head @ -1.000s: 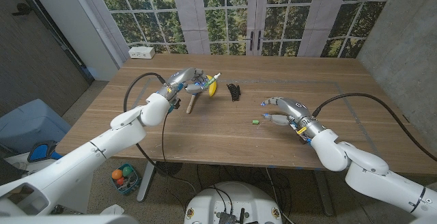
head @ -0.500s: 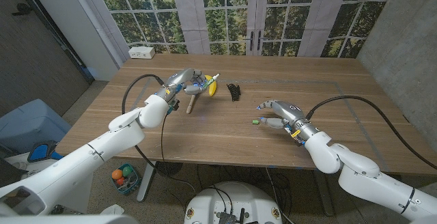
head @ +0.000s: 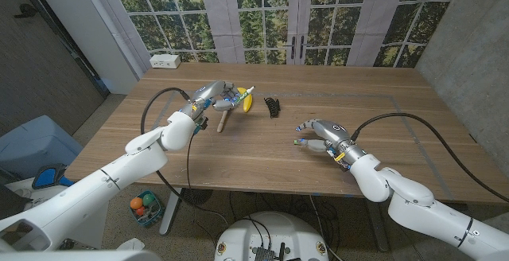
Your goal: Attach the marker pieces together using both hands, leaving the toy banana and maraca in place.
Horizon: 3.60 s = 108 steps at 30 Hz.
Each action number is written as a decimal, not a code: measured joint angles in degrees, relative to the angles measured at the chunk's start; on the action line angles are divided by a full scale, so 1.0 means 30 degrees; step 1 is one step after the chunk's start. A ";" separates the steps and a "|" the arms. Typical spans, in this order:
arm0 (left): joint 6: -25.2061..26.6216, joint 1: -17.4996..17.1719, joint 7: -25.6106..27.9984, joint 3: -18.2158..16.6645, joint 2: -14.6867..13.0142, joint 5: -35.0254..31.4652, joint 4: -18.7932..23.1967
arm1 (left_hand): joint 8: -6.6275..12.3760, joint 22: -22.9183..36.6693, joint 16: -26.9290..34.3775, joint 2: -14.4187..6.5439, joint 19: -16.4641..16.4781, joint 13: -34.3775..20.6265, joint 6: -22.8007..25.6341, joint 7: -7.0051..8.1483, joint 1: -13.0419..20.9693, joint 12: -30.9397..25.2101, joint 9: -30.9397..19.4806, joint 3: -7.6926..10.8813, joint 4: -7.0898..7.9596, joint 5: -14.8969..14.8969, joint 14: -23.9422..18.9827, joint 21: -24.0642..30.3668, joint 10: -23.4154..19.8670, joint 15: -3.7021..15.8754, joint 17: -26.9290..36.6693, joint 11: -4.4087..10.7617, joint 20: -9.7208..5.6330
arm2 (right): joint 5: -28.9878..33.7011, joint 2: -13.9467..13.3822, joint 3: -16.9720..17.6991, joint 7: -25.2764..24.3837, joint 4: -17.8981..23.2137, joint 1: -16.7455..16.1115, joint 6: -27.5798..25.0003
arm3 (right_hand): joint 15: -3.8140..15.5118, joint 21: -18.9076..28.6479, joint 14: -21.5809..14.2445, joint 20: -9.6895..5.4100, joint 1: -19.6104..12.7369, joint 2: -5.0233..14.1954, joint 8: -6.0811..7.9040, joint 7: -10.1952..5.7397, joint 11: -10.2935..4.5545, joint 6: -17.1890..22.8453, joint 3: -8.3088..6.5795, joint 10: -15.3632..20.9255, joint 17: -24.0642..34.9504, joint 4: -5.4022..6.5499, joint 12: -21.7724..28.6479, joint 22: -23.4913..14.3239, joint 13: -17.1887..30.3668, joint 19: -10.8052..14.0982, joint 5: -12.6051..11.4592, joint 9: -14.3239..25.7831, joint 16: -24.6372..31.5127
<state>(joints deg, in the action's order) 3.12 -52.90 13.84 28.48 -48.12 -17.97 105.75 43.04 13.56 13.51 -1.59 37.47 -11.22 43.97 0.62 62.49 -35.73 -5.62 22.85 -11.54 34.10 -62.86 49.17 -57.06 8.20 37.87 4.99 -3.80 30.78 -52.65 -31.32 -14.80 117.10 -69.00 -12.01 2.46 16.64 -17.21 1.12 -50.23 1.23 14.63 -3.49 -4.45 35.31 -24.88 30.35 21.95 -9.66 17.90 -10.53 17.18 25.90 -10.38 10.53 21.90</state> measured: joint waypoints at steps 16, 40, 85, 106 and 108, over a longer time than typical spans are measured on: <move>-0.0032 -0.0037 -0.0036 -0.0081 -0.0070 0.0141 0.0019 | 0.0002 -0.0086 -0.0069 -0.0027 -0.0103 0.0000 -0.0065 0.0000 -0.0229 0.0000 -0.0001 0.0094 -0.0094 0.0002 -0.0001 0.0142 0.0000 -0.0001 0.0099 0.0000 0.0105 | 0.0412 0.0350 -0.0845 0.0822 -0.0593 0.0840 -0.0726 | -0.0001 0.0000 0.0001 0.0000 -0.0203 -0.0054 -0.0001 -0.0072 0.0016 0.0549 0.0336 0.0190 0.0210 0.0085 0.0000 -0.0093 0.0265 -0.0003 -0.0001 0.0097 0.0296; -0.0139 0.0141 -0.0302 -0.0082 -0.0068 0.0248 -0.0011 | 0.0206 -0.0264 -0.0218 -0.0027 -0.0102 0.0001 -0.0060 0.0075 -0.0230 -0.0001 -0.0002 0.0198 -0.0198 0.0003 -0.0002 0.0433 0.0000 0.0000 0.0264 0.0000 0.0105 | 0.0773 0.0615 -0.1734 0.1283 -0.1382 0.1634 -0.1349 | -0.0035 0.0003 -0.0446 -0.0135 -0.0880 -0.0027 0.0147 -0.0259 -0.0191 0.1581 0.0735 0.0939 0.0666 0.0161 0.0394 -0.0143 0.0622 0.0130 -0.0004 0.0094 0.0893; 0.0344 -0.0241 -0.0315 -0.0162 -0.0193 0.0120 0.0747 | 0.0513 -0.0528 -0.0383 0.0067 -0.0340 0.0000 -0.0174 0.0099 -0.0681 -0.0080 -0.0002 0.0426 -0.0426 0.0907 -0.0142 0.0999 -0.0001 0.0068 0.0647 0.0000 0.0071 | 0.0502 0.1188 -0.1480 -0.2988 -0.3149 0.1044 0.0160 | 0.0050 0.0688 -0.2799 -0.1160 -0.4200 0.1533 0.1952 -0.0412 -0.2044 0.7251 0.2005 0.5856 0.2737 0.0065 0.2240 -0.0199 0.2103 0.1157 0.0207 0.0109 0.3722; 0.0155 -0.0050 -0.0392 -0.0035 -0.0053 0.0102 0.0575 | 0.0645 -0.0616 -0.0442 0.0046 -0.0512 0.0000 -0.0303 0.0098 -0.0701 -0.0107 -0.0002 0.0564 -0.0564 0.0907 -0.0146 0.1143 0.0000 0.0072 0.0787 0.0000 0.0172 | 0.1121 0.1580 -0.0559 -0.6632 -0.3953 0.0750 0.1301 | 0.0148 0.1087 -0.4246 -0.1294 -0.4529 0.1861 0.1779 -0.0439 -0.1929 0.7342 0.2266 0.6437 0.3477 0.0051 0.2665 -0.0270 0.2735 0.1566 0.0064 0.0110 0.4662; 0.0155 -0.0023 -0.0392 -0.0018 -0.0039 0.0102 0.0548 | 0.0645 -0.0616 -0.0443 0.0047 -0.0512 0.0000 -0.0303 0.0098 -0.0701 -0.0110 -0.0003 0.0566 -0.0566 0.0907 -0.0146 0.1291 0.0000 0.0073 0.0787 0.0000 0.0172 | 0.1199 0.1580 -0.0559 -0.6853 -0.3953 0.0750 0.1344 | 0.0202 0.1097 -0.4300 -0.1294 -0.4529 0.1861 0.1779 -0.0439 -0.1929 0.7341 0.2266 0.6436 0.3532 0.0051 0.2665 -0.0269 0.2793 0.1566 0.0064 0.0110 0.4662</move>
<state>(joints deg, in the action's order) 3.58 -52.97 12.67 28.43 -48.23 -17.66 107.40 44.98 11.71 12.18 -1.45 35.93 -11.22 43.06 0.91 60.39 -36.06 -5.63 24.55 -13.24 36.82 -63.30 53.04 -57.06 8.42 40.23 4.99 -3.28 34.38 -47.91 -32.99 -35.36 105.24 -66.75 -7.98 3.07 19.93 -30.11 -2.76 -63.81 6.82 19.97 -4.81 -10.24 57.34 -18.08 49.66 32.55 -9.51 25.89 -11.34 25.56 30.60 -10.19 10.86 35.89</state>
